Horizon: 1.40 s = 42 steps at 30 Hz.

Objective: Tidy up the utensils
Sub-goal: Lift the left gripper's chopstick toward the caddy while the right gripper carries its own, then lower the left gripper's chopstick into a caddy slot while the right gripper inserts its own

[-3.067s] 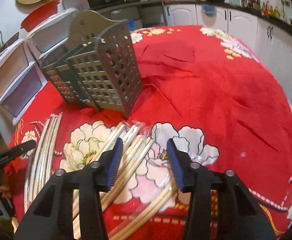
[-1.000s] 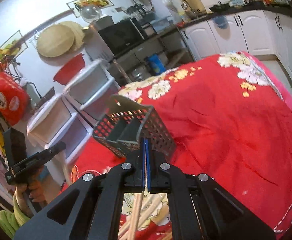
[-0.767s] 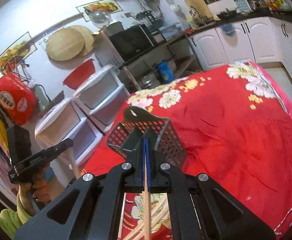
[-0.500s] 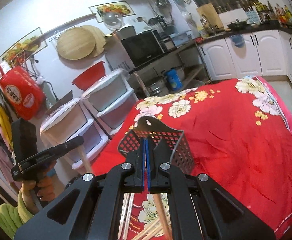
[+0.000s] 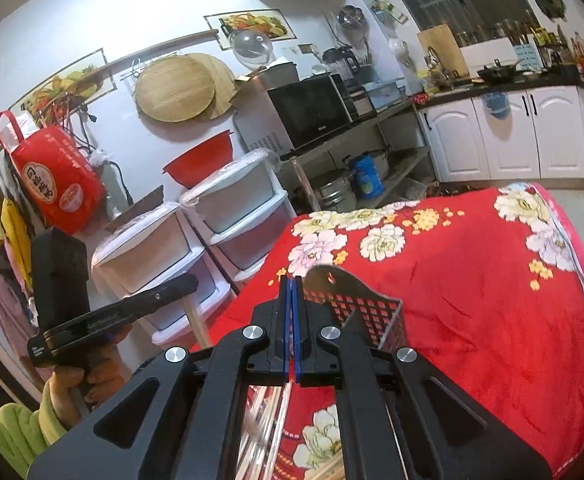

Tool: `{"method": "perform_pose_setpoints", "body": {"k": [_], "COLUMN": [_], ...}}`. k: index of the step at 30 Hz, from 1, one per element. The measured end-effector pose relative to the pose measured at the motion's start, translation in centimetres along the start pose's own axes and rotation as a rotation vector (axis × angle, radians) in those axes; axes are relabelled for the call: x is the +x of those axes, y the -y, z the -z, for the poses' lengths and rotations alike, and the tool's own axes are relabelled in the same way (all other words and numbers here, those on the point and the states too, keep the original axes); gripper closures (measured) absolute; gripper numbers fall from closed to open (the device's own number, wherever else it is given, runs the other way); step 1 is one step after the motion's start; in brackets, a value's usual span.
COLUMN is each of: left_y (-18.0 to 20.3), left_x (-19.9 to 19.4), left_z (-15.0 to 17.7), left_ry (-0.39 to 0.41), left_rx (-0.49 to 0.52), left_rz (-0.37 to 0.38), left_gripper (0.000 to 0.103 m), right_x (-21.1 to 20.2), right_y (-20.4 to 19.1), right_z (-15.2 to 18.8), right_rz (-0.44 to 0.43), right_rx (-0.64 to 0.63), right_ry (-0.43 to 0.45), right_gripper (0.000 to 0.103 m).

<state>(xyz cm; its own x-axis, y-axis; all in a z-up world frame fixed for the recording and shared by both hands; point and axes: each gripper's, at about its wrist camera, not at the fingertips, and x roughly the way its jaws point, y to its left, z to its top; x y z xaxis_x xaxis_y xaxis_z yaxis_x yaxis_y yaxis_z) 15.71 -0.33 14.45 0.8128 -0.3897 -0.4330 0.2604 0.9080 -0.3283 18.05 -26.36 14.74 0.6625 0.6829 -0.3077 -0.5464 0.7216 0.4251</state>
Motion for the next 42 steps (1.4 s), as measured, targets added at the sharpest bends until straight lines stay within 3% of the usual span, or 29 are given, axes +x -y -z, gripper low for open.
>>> {"method": "perform_pose_setpoints", "body": {"k": [10,19,26,27,29,30,31,36,42], "left_y": [0.6,1.9,2.6,2.7,2.6,2.5,2.4,1.8,1.0], "left_x": [0.1,-0.9,-0.3,0.0,0.5,0.9,1.2,2.3,3.2], "left_z": [-3.0,-7.1,-9.2,-9.4,-9.5,-9.6,-9.7,-9.7,-10.0], "left_ry": [0.050,0.145,0.202,0.201,0.195,0.191,0.190,0.176,0.171], "left_rx": [0.017,0.051,0.076,0.080,0.079,0.080,0.081,0.078,0.073], "left_rz": [0.010,-0.001,-0.027,-0.032,-0.034,-0.037,-0.043,-0.055,-0.072], "left_gripper": [0.102,0.102,0.102,0.102,0.102,0.102,0.102,0.102,0.102], "right_x": [1.8,1.7,3.2,3.7,4.2,4.5,4.7,6.6,9.7], "right_y": [-1.0,-2.0,-1.2,-1.1,-1.1,-1.0,-1.0,-0.3,-0.2], "right_z": [-3.0,-5.3,-5.7,-5.5,-4.8,-4.3,-3.9,-1.7,0.8], "right_rz": [-0.015,-0.016,0.011,0.006,0.032,0.058,0.072,0.091,0.112], "right_rx": [-0.021,-0.049,-0.057,-0.069,-0.096,-0.108,-0.117,-0.138,-0.193], "right_ry": [0.027,0.070,0.036,0.003,-0.027,-0.038,-0.053,-0.122,-0.218], "right_gripper": [0.102,0.102,0.101,0.098,0.064,0.033,0.026,0.028,0.043]}}
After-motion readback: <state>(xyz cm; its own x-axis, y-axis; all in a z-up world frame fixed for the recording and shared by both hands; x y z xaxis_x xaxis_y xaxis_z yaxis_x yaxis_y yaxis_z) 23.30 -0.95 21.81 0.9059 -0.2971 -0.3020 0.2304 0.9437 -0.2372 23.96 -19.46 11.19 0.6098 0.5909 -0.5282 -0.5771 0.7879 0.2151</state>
